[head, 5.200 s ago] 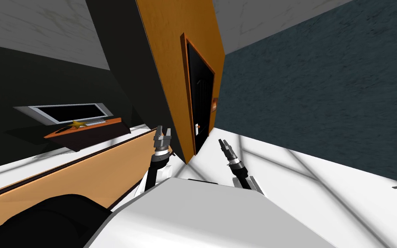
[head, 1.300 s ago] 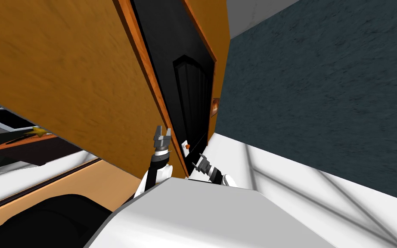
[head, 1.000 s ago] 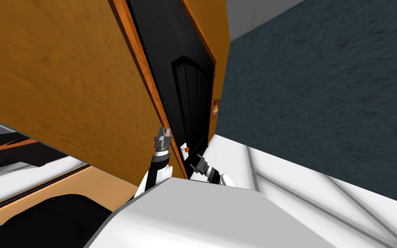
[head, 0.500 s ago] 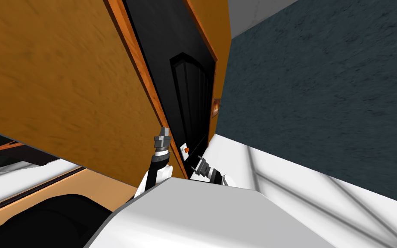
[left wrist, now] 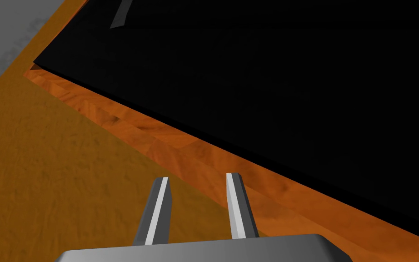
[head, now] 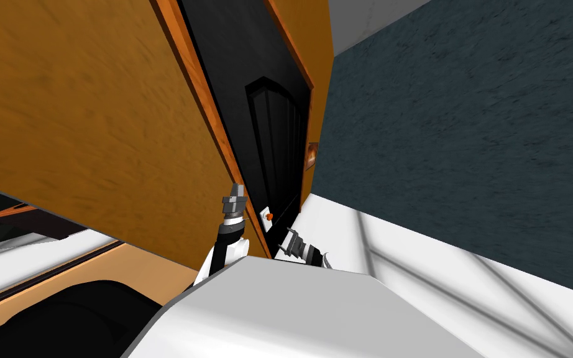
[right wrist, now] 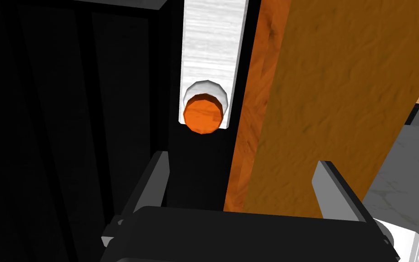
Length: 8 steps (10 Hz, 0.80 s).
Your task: Pull the door open
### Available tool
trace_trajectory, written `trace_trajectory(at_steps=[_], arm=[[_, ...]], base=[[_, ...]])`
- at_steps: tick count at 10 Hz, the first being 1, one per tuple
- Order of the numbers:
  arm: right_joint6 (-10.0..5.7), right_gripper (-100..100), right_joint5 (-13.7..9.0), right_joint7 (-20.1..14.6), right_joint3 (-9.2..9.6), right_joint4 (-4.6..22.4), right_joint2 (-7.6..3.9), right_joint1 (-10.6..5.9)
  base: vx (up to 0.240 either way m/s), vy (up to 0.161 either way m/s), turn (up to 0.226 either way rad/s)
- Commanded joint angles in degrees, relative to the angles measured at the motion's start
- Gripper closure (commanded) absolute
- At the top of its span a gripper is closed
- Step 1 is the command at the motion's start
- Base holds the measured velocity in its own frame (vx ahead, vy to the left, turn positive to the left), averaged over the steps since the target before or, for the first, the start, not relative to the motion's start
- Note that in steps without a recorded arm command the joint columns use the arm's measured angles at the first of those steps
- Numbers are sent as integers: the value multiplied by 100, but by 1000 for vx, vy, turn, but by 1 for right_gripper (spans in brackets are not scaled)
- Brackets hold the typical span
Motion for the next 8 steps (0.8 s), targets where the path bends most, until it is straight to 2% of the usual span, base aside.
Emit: trace_trajectory(at_steps=[1, 4, 6, 8], arm=[[164, -100, -195, 139, 178, 110, -157, -127], [472, -100, -554, 399, 535, 331, -326, -375], [682, -100, -788, 571, 775, 483, -321, -542], [883, -100, -1006, 736, 1002, 631, -201, -699]], base=[[0, 0, 0], [36, 2, 0], [12, -8, 20], [-2, 2, -6]])
